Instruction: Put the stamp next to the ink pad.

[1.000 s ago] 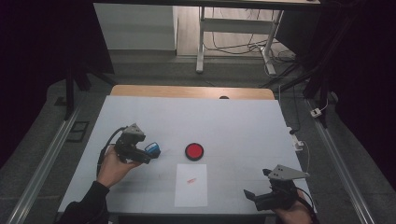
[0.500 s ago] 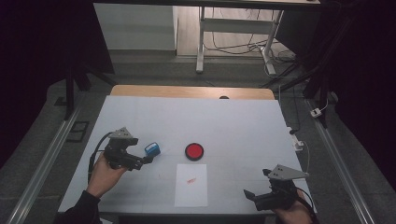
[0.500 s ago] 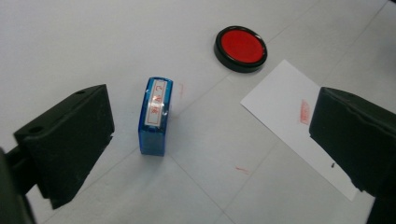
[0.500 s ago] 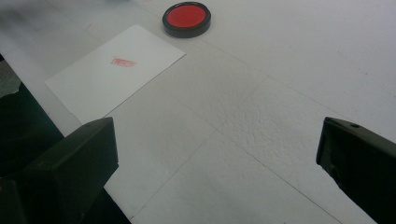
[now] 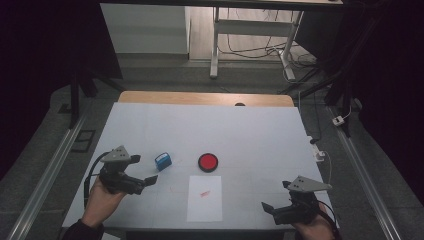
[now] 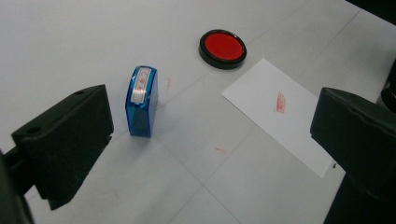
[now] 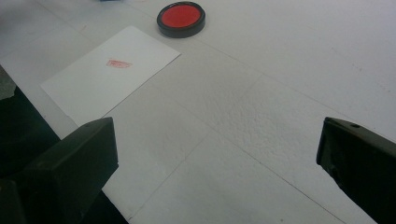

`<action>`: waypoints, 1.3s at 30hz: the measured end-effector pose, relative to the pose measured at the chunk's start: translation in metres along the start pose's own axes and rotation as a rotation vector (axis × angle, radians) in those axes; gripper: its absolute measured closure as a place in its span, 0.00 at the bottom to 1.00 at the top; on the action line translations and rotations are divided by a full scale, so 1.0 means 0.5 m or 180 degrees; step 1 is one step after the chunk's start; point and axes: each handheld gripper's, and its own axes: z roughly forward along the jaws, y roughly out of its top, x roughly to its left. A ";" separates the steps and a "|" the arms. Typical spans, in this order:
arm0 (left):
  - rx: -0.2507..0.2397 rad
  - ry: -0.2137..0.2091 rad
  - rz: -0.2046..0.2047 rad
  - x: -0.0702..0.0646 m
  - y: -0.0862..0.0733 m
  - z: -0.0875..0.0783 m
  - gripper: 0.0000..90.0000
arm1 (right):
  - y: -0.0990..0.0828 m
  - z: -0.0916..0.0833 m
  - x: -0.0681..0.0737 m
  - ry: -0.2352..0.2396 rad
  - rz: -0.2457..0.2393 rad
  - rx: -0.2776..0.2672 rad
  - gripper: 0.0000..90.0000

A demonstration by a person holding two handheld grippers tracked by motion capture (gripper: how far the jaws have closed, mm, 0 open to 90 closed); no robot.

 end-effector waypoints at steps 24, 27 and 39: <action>0.0096 0.0293 -0.0138 -0.034 -0.096 -0.083 0.00 | 0.000 0.001 0.000 -0.0024 0.0020 0.0021 0.00; 0.0125 0.0338 -0.0175 -0.033 -0.107 -0.090 0.00 | 0.000 0.001 0.000 -0.0023 0.0018 0.0024 0.00; 0.0395 0.0530 -0.0241 -0.034 -0.132 -0.099 0.00 | 0.000 0.003 0.002 -0.0031 0.0006 0.0046 0.00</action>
